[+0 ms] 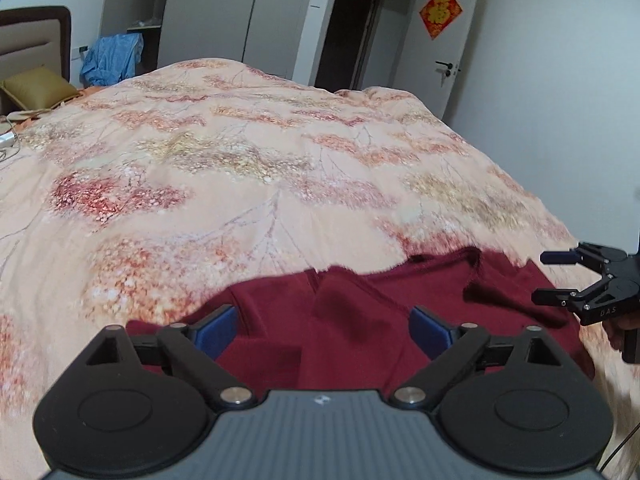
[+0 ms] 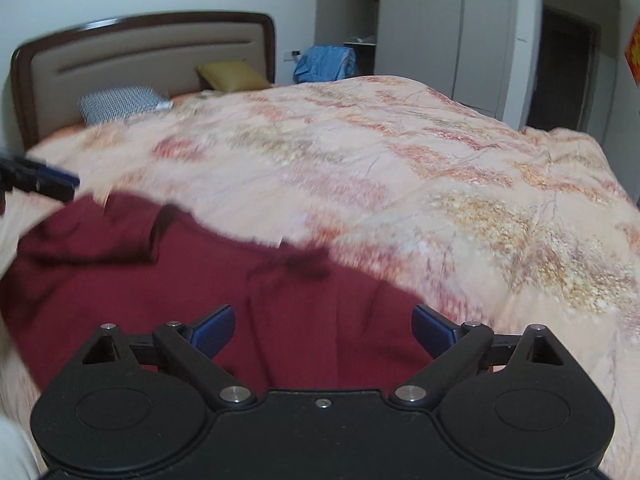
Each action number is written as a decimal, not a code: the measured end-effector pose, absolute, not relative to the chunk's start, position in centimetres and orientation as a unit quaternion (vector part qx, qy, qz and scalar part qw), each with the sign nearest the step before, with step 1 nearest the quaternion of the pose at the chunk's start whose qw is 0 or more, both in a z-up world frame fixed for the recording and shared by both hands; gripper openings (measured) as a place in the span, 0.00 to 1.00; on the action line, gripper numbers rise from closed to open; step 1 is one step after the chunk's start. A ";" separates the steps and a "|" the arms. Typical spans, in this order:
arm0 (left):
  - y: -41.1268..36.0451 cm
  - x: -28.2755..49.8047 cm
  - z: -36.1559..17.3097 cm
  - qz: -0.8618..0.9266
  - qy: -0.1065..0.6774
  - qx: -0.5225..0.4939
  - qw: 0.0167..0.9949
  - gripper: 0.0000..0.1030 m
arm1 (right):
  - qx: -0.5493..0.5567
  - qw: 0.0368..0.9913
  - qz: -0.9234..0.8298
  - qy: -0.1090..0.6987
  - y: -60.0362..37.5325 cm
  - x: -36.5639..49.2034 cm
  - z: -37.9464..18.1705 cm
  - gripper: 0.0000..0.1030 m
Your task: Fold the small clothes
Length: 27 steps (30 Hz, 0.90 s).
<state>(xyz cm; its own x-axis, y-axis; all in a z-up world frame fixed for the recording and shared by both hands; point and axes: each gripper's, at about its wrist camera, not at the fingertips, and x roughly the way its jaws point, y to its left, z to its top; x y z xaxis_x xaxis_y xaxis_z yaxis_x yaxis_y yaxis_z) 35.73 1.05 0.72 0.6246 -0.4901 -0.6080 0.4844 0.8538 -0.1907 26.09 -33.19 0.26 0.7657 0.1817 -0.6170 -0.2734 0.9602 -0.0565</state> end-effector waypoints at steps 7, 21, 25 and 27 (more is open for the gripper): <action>-1.3 31.3 -3.1 -0.240 0.340 0.103 0.903 0.89 | -0.144 0.936 0.097 0.306 -31.0 23.5 -2.7 0.90; 2.3 33.9 -1.4 -0.166 0.318 -0.036 0.933 0.07 | -0.026 0.960 0.044 0.276 -34.0 26.8 -1.0 0.06; 3.4 35.1 -1.6 -0.138 0.326 -0.069 0.933 0.07 | 0.012 0.961 0.014 0.276 -35.8 27.8 -0.5 0.05; 3.8 35.9 -2.7 -0.124 0.348 -0.089 0.925 0.07 | 0.028 0.957 0.008 0.290 -36.5 28.3 -1.3 0.06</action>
<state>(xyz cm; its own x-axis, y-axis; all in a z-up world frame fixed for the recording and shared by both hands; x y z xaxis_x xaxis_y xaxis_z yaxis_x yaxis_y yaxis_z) 35.92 3.76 -2.75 0.7276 -0.2913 -0.6211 0.1672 0.9534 -0.2513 28.31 -36.54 -1.26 0.8315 0.0315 -0.5546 0.0009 0.9983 0.0581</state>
